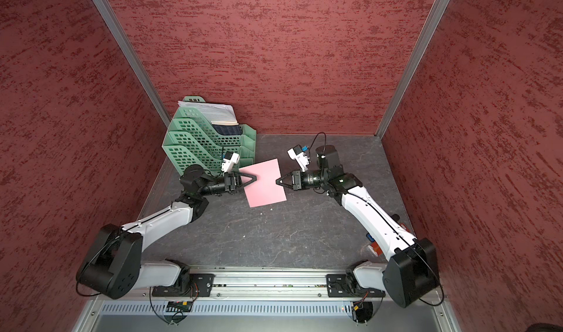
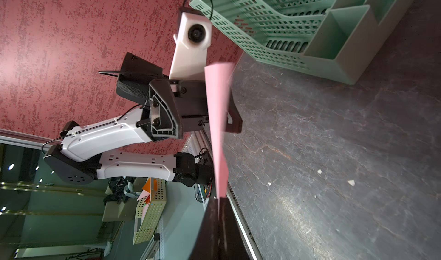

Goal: Fold the square paper along the opposite sides
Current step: Pick up the paper from the center of the board.

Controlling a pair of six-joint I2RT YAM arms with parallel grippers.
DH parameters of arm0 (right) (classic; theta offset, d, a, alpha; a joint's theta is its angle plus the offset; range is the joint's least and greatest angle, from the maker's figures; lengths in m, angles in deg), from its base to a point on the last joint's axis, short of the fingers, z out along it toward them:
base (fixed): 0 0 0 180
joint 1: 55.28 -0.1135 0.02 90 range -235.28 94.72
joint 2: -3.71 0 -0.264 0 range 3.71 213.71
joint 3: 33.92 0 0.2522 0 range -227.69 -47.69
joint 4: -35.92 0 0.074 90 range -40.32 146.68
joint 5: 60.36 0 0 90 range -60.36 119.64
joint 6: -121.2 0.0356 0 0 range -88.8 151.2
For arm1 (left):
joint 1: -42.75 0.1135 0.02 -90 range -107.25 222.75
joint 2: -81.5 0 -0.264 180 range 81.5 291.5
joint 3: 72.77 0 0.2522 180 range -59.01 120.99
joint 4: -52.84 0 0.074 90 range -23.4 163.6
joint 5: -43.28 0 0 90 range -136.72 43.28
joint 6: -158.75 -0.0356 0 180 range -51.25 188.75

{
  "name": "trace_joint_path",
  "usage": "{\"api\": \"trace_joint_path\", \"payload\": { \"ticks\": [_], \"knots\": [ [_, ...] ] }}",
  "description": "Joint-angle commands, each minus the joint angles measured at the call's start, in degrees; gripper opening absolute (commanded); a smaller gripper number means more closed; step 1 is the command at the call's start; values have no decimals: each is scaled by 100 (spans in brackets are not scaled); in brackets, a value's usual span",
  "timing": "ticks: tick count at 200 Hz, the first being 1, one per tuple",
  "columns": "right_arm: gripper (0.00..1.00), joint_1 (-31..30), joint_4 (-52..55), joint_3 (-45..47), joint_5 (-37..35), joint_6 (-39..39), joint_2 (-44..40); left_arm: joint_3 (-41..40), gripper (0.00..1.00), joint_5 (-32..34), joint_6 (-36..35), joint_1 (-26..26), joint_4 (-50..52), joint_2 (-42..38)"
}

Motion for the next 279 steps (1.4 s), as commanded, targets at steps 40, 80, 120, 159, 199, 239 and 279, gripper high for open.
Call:
{"api": "trace_joint_path", "payload": {
  "ticks": [40, 80, 120, 159, 199, 239, 279],
  "knots": [
    [0, 120, 229, -173, -198, -167, -43, -137, 59, 208, -380, 10, 599, -248],
    [0, 190, 92, -71, -235, -61, -124, -196, 56, 252, -440, 13, 642, -294],
    [0, 200, 82, -28, -273, -35, -146, -216, 48, 305, -456, 9, 700, -312],
    [0, 263, 82, -12, -321, -12, -150, -252, 47, 362, -532, 14, 801, -373],
    [0, 270, 22, 21, -336, 37, -159, -274, 40, 398, -620, 9, 936, -450],
    [0, 270, 49, 6, -327, 11, -124, -221, 3, 482, -701, 4, 1092, -461],
    [16, 273, 22, -20, -368, 13, -182, -15, 0, 622, -1015, -7, 1736, -604]
  ]
}}
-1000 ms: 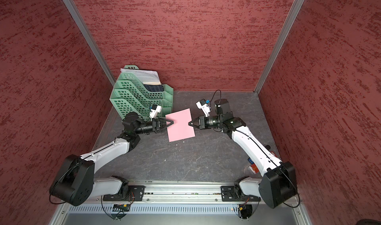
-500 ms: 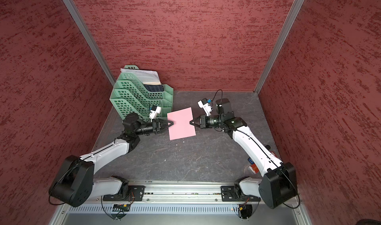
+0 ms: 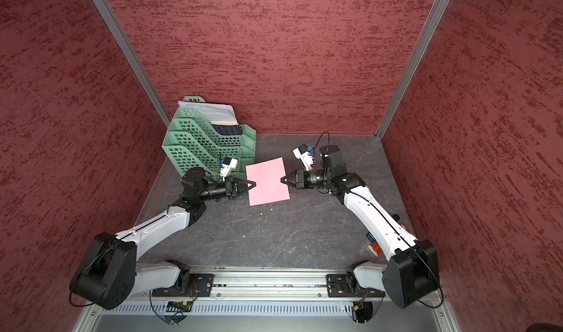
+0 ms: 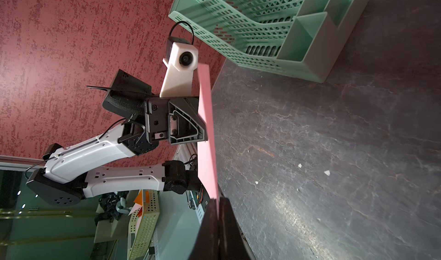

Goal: Fold the square paper along the opposite sides
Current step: Pick up the paper from the center of the board.

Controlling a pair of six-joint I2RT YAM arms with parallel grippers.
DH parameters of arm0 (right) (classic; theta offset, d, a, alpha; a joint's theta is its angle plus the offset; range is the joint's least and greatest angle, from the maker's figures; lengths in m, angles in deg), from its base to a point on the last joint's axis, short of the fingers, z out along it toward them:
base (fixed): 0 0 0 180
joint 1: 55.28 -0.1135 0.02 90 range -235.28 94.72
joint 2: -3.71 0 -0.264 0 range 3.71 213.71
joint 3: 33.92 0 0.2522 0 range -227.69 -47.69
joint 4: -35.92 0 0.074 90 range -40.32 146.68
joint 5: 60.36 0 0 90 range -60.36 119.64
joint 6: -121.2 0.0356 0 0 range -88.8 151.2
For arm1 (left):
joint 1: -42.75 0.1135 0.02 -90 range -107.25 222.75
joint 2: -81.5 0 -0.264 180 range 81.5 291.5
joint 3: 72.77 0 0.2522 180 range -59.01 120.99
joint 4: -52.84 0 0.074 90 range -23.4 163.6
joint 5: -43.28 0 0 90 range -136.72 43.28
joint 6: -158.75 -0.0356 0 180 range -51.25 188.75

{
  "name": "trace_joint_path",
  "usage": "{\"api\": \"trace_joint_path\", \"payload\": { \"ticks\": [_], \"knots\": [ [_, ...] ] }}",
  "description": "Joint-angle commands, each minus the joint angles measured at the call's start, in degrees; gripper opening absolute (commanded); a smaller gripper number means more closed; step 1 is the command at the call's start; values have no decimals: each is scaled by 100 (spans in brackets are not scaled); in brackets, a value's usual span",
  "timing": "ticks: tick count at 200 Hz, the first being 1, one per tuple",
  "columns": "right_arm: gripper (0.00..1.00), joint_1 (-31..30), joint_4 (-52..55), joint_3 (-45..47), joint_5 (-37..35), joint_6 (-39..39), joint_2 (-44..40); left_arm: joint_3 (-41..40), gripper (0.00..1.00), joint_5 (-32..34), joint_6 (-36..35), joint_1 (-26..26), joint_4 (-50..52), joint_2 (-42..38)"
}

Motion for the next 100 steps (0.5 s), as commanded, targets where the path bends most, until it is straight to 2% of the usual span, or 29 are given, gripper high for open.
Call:
{"api": "trace_joint_path", "payload": {
  "ticks": [1, 21, 35, 61, 100],
  "knots": [
    [18, 44, -157, -17, -128, -37, -152, 212, 0, 134, -352, 5, 521, -190],
    [23, 81, -119, 10, -479, -166, -238, 544, 0, 148, -884, -13, 1334, -418],
    [40, 201, -115, 84, -721, -258, -284, 859, 0, 216, -1416, -50, 2130, -646],
    [44, 534, -492, 475, -996, -236, -396, 1377, 0, 337, -2184, -156, 3194, -1008],
    [46, 710, -1115, 755, -1026, -169, 31, 1768, 0, -6, -2360, -373, 3338, -1182]
  ]
}}
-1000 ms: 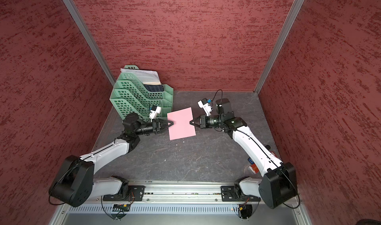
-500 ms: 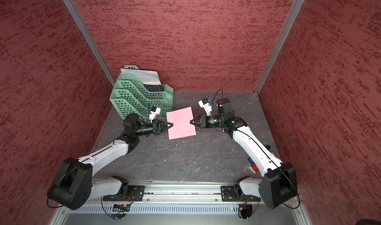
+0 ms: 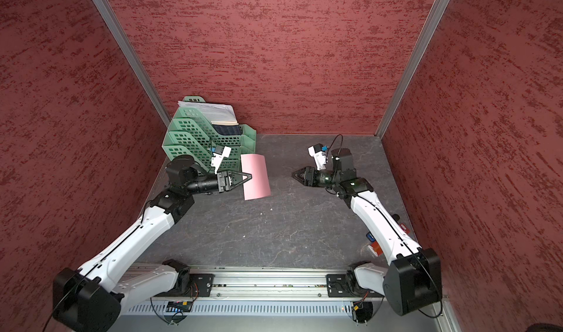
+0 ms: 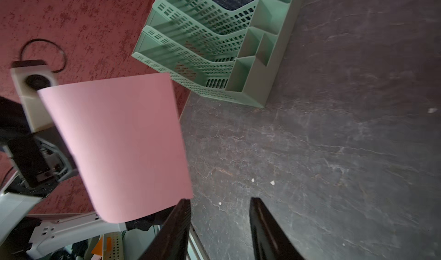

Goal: Fold the square paper along the opposite sides
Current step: Fold the paper.

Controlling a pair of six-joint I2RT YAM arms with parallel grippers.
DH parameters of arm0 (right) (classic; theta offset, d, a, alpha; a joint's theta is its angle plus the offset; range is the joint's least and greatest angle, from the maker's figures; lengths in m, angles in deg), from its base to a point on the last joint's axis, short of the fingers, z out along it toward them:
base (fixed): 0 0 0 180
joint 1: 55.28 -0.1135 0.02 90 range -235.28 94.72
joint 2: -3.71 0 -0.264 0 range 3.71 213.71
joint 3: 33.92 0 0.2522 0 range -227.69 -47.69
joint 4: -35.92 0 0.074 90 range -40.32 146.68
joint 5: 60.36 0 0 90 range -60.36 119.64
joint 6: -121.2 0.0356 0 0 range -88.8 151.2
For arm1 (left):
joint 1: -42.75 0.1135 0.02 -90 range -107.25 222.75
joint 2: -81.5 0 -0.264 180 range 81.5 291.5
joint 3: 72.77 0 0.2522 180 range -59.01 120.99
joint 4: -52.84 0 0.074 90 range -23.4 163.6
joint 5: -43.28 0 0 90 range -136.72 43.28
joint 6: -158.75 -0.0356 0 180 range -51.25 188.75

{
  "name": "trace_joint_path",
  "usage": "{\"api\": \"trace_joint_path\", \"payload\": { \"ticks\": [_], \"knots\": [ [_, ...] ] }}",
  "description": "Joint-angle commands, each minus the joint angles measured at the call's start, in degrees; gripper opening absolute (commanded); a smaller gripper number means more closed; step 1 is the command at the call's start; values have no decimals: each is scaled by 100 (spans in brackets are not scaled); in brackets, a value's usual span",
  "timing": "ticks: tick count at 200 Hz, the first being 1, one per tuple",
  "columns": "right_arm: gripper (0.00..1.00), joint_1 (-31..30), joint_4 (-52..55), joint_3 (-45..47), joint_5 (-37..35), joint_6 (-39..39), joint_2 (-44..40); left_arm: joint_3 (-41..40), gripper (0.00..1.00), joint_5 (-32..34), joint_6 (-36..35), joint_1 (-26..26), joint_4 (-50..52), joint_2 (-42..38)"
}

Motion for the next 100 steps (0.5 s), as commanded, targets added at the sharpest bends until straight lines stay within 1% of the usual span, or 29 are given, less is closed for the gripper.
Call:
{"api": "trace_joint_path", "payload": {
  "ticks": [1, 22, 43, 75, 100],
  "knots": [
    [46, 50, -667, 126, -124, -3, 291, 190, 0, -218, -430, -150, 470, -30],
    [47, 0, -1171, 128, 197, 198, 767, 284, 0, -356, -278, -316, 230, -15],
    [49, -222, -1475, 21, 360, 294, 1098, 301, 0, -374, -100, -394, -69, 3],
    [50, -496, -1910, -12, 615, 558, 1111, 296, 0, 3, -271, -340, 252, 162],
    [51, -589, -2174, 144, 851, 759, 824, 131, 0, 197, -257, -214, 220, 297]
  ]
}}
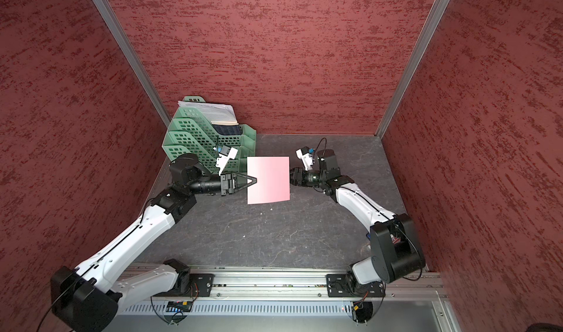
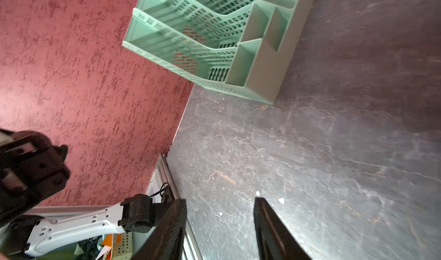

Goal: Fold the square paper along the opposite sides
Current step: Fold the paper.

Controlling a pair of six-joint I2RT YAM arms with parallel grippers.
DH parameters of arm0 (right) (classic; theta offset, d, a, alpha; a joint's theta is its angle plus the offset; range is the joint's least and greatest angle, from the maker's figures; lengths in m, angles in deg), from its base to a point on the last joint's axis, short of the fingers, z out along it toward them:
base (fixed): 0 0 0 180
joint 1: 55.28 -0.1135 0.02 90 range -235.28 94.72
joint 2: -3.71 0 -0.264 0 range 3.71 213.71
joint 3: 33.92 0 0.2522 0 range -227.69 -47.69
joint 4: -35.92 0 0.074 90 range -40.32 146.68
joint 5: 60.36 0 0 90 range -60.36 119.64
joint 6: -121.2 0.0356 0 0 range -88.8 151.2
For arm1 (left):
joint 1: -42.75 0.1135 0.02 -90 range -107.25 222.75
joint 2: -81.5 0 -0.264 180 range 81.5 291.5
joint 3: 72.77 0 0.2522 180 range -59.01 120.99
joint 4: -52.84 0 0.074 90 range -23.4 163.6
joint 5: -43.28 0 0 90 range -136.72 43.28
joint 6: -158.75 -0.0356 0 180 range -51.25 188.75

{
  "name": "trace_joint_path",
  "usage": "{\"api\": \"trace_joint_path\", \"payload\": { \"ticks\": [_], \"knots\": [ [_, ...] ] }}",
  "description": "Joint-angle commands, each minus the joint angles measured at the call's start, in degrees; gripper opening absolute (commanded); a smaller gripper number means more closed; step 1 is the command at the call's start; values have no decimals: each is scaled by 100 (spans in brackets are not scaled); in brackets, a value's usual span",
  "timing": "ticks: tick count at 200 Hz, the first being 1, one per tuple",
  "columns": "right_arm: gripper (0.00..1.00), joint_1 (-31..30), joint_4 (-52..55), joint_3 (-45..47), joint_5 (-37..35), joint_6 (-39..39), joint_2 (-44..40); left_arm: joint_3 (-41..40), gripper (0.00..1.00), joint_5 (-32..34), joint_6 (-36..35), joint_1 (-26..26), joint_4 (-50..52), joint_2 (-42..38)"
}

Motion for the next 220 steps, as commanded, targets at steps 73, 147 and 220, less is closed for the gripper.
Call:
{"api": "trace_joint_path", "payload": {
  "ticks": [73, 147, 220],
  "knots": [
    [51, -581, -372, 279, 439, 448, -1215, -384, 0, 509, -41, 418, -100, 158],
    [62, -846, -825, 264, 738, 856, -1352, -513, 0, 508, -65, 419, -63, 14],
    [71, -1057, -1548, 144, 914, 1252, -1066, -547, 0, 449, -44, 385, -100, -106]
  ]
}}
